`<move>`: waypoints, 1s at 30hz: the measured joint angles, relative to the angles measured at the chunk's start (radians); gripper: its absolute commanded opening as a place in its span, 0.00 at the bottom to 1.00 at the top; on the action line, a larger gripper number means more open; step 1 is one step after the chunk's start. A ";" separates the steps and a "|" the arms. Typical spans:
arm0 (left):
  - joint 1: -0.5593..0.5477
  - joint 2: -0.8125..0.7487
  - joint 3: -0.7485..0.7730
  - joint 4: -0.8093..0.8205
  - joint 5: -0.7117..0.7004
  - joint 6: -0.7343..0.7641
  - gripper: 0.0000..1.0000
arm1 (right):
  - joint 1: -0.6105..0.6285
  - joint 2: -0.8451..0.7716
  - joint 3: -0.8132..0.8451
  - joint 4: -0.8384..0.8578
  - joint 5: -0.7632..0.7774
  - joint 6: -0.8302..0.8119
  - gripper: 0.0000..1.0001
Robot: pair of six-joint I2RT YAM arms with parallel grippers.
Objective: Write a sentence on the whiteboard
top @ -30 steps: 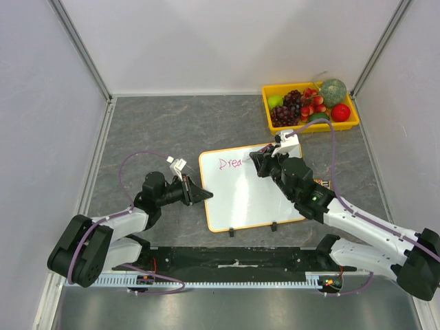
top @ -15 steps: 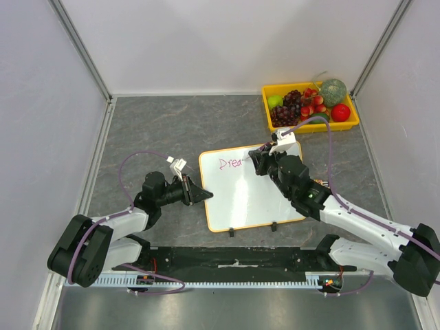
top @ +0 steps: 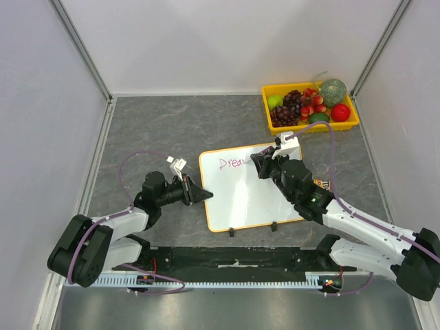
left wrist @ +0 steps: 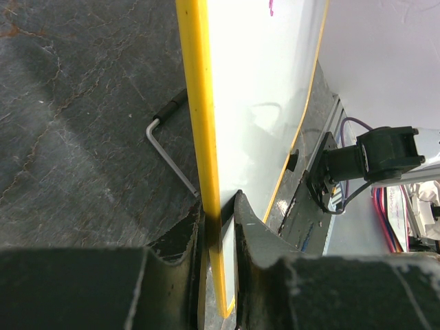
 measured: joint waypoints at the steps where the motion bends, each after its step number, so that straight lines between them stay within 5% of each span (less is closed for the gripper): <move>1: 0.000 0.000 0.000 0.000 0.000 0.000 0.02 | 0.000 -0.003 -0.004 0.001 -0.003 0.002 0.00; 30: 0.000 0.000 0.000 -0.001 0.000 0.000 0.02 | -0.002 0.012 0.012 0.008 0.032 0.015 0.00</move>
